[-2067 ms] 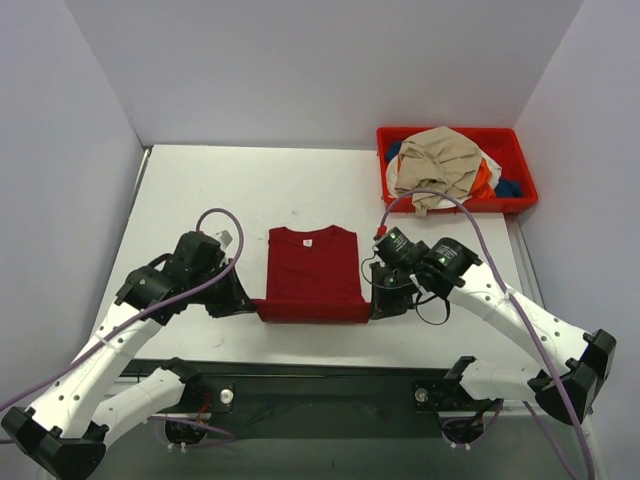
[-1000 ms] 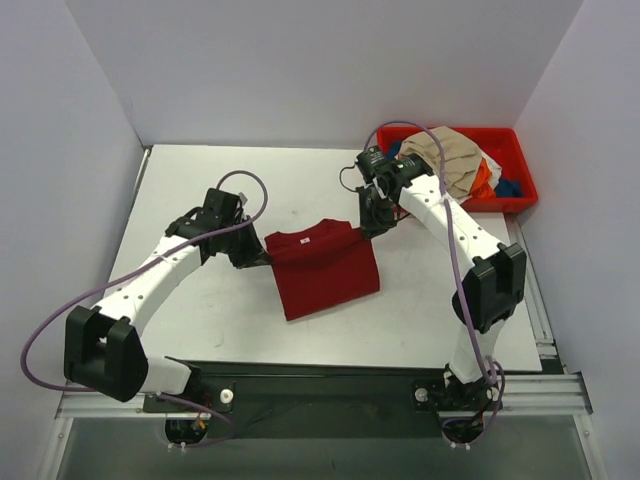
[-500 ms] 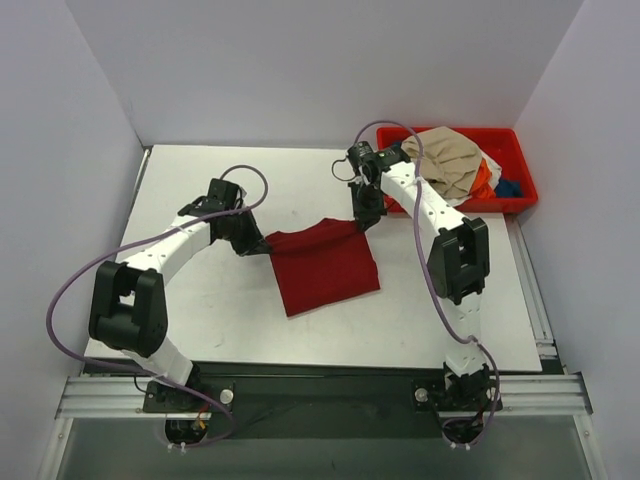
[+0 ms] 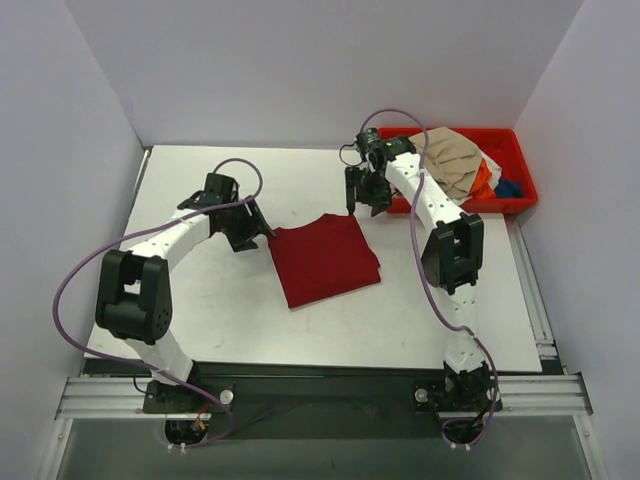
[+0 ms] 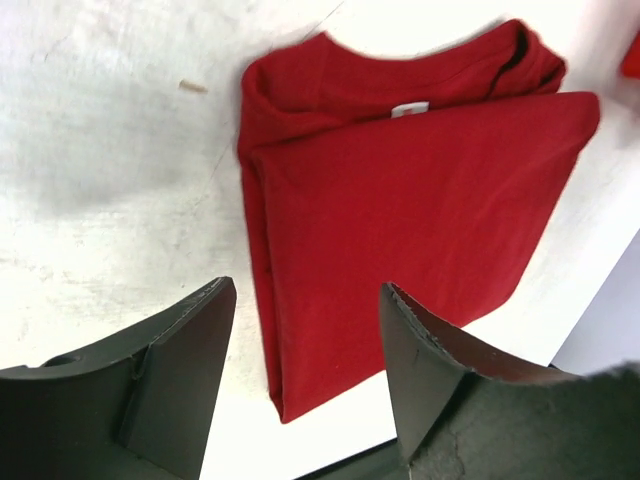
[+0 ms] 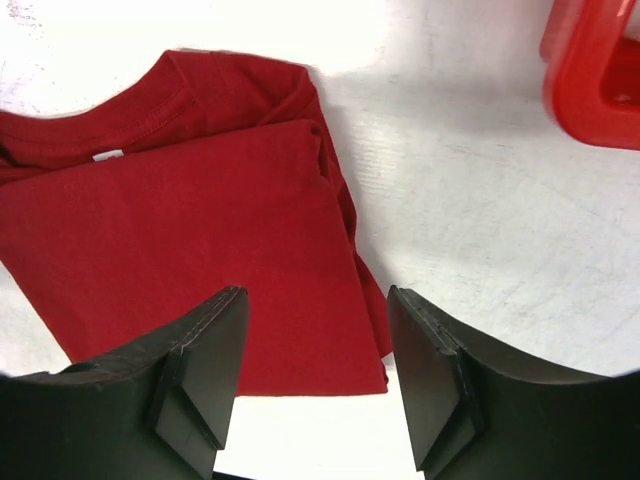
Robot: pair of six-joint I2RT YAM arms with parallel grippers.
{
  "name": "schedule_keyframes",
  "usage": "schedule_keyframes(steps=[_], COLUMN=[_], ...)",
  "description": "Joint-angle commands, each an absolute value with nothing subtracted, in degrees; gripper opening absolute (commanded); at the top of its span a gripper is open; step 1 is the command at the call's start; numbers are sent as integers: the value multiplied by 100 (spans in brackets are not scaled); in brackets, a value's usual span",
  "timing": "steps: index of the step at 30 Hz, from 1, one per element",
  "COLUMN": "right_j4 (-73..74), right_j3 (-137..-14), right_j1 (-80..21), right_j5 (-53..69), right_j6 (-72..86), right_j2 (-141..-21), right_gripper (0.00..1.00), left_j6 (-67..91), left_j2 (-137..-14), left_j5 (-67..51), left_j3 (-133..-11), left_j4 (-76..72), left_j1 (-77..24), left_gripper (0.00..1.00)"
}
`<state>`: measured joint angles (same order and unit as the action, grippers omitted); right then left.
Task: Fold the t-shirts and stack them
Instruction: Fold the long partially folded tshirt into a neat square, then put the neatly folded tshirt into the corner of the board with the left arm
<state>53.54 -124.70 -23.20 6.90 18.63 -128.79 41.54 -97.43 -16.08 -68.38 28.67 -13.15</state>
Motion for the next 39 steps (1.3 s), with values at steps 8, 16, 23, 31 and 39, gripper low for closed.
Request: schedule_keyframes(steps=[8, 16, 23, 31, 39], right_j4=[5046, 4035, 3744, 3735, 3735], right_j3=[-11129, -9082, -8421, -8183, -8191], right_j1=[-2329, -2513, -2628, -2672, -2698], right_j5=[1256, 1942, 1978, 1863, 1907], right_j6=[1538, 2065, 2285, 2285, 2285], right_j2=[-11664, -10644, -10871, -11013, -10942], right_gripper=[57, 56, 55, 54, 54], left_j6=[3999, 4148, 4500, 4632, 4492], left_j2=[-9309, -8983, -9096, -9378, -9756], left_j5=[-1846, -2223, -2347, -1943, -1530], left_j3=[-6338, -5178, -4518, -4421, -4623], left_j4=[2048, 1223, 405, 263, 703], left_j1=[-1415, -1591, -1749, -1995, -2145], left_gripper=[70, 70, 71, 71, 62])
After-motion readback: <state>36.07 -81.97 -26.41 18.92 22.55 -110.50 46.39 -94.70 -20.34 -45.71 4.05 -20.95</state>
